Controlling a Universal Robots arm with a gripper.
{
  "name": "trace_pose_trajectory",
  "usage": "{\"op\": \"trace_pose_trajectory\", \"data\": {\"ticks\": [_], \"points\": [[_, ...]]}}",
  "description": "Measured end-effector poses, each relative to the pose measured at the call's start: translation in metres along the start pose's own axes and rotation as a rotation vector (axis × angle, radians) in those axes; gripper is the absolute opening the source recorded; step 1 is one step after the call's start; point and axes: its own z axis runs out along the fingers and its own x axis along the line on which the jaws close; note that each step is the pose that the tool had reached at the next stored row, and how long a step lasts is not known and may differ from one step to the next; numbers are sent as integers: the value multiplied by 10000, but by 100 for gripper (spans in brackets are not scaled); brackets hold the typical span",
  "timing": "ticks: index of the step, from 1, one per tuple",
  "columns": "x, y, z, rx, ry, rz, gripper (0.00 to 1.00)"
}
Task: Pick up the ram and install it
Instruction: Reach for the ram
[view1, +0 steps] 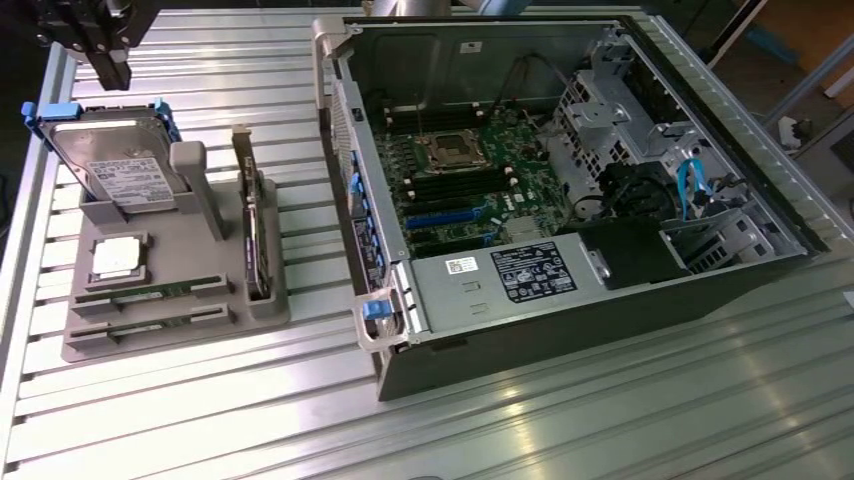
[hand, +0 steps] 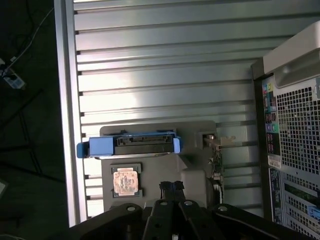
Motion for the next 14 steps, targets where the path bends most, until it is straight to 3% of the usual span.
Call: {"op": "trace_pose_trajectory", "data": {"ticks": [2, 8, 14], "points": [[-4, 0, 1, 3, 41, 2, 11], [-7, -16, -1, 5, 44, 0, 11], [-12, -89, -4, 5, 44, 2, 11]]}}
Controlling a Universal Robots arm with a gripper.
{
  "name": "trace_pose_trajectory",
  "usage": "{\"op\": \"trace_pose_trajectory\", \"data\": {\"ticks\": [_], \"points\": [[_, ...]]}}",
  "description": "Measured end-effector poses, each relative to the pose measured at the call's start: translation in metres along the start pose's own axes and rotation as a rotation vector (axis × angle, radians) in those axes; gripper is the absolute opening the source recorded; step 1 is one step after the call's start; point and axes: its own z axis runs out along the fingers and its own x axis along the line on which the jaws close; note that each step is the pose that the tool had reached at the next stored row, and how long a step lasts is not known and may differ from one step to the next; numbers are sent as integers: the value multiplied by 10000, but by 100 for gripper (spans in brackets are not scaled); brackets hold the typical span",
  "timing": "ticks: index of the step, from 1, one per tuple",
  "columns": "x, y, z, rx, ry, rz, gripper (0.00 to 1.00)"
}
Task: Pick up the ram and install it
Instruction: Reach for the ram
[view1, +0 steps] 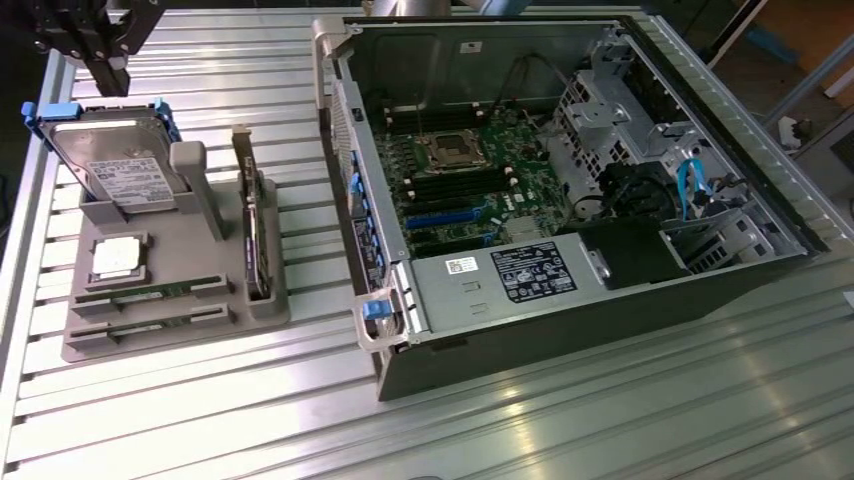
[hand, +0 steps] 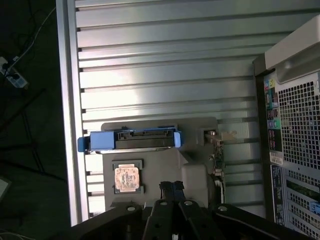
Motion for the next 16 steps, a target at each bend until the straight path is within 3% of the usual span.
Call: {"op": "trace_pose_trajectory", "data": {"ticks": [16], "points": [[-25, -318, -14, 1, 0, -1, 11]]}}
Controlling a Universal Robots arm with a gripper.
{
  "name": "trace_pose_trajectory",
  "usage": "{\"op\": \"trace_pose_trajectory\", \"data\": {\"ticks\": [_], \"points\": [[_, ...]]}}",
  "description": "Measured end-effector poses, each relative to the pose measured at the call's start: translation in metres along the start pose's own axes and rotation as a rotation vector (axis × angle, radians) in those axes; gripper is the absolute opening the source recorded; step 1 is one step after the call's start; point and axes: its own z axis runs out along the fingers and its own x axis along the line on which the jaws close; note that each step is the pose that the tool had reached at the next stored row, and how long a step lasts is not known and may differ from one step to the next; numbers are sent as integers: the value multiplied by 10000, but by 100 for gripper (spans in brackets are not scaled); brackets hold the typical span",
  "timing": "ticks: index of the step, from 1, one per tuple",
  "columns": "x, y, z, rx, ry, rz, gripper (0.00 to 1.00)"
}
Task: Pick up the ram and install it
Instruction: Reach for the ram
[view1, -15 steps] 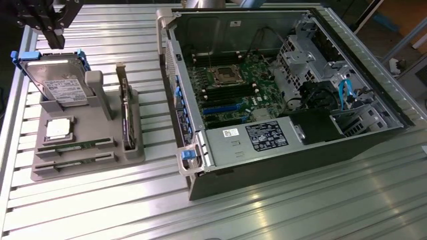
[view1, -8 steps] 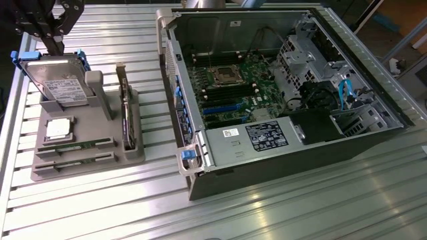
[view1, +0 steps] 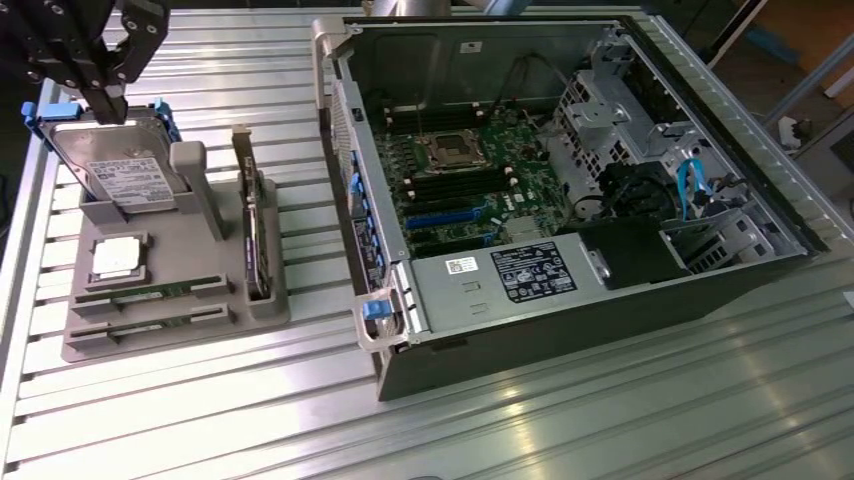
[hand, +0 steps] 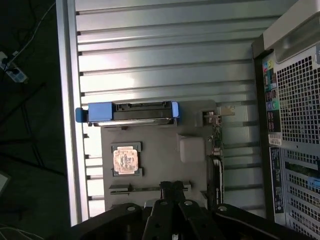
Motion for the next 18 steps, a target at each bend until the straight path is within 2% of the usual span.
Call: {"op": "trace_pose_trajectory", "data": {"ticks": [10, 18], "points": [[-13, -165, -6, -1, -1, 0, 11], [-18, -243, -10, 0, 0, 0, 11]]}}
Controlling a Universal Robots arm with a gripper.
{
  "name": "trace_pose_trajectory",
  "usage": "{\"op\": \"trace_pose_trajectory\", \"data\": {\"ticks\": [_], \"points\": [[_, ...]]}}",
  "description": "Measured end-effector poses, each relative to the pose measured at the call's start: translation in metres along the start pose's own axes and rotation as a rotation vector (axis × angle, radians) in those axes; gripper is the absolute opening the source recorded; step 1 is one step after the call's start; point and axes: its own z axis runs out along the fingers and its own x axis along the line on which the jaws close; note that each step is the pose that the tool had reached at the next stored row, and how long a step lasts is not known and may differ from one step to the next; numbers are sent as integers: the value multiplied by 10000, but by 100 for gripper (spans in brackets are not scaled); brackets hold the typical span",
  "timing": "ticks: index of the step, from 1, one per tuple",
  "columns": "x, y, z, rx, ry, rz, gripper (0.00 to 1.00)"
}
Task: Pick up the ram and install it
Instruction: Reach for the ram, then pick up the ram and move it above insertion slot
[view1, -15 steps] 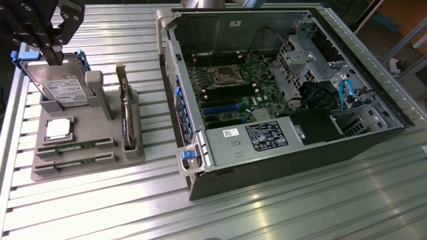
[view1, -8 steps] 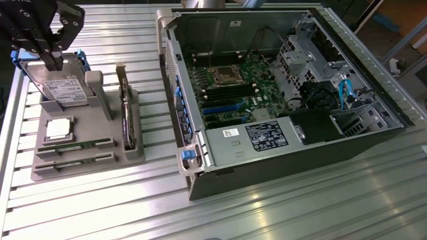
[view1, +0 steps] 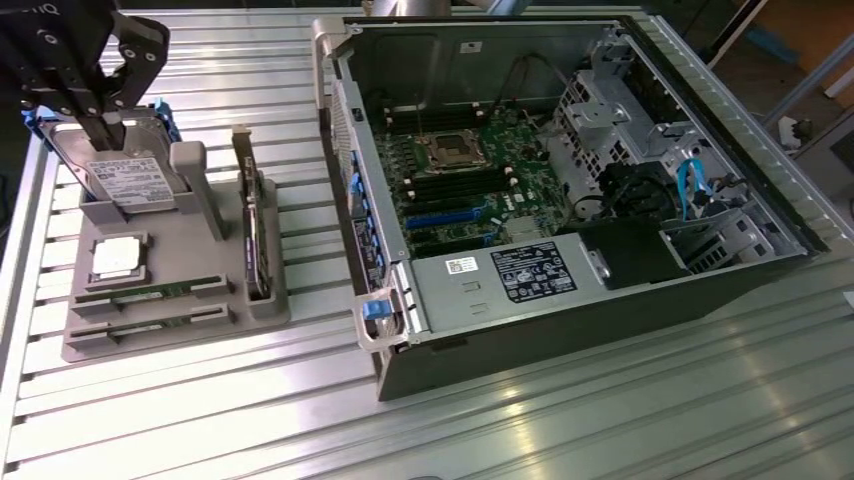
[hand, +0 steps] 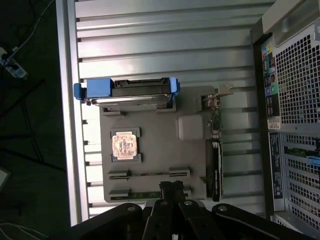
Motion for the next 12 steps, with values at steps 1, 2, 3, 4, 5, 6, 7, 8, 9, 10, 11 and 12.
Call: {"op": "trace_pose_trajectory", "data": {"ticks": [1, 2, 3, 4, 5, 6, 7, 8, 9, 10, 11, 12], "points": [[0, -1, 0, -1, -1, 2, 11], [0, -3, 0, -1, -1, 1, 11], [-1, -5, 0, 0, 0, 0, 11], [-1, -7, 0, -1, 0, 1, 11], [-1, -7, 0, -1, 1, 1, 11], [-2, -9, 1, 0, 7, 0, 11], [-3, -10, 0, 1, 14, 1, 11], [-3, -11, -1, 5, 21, 1, 11], [-4, -12, -1, 9, 29, 1, 11], [-4, -14, -1, 12, 37, 2, 11], [-4, -13, 0, 10, 37, 3, 11], [-5, -13, 0, 10, 38, 2, 11]]}}
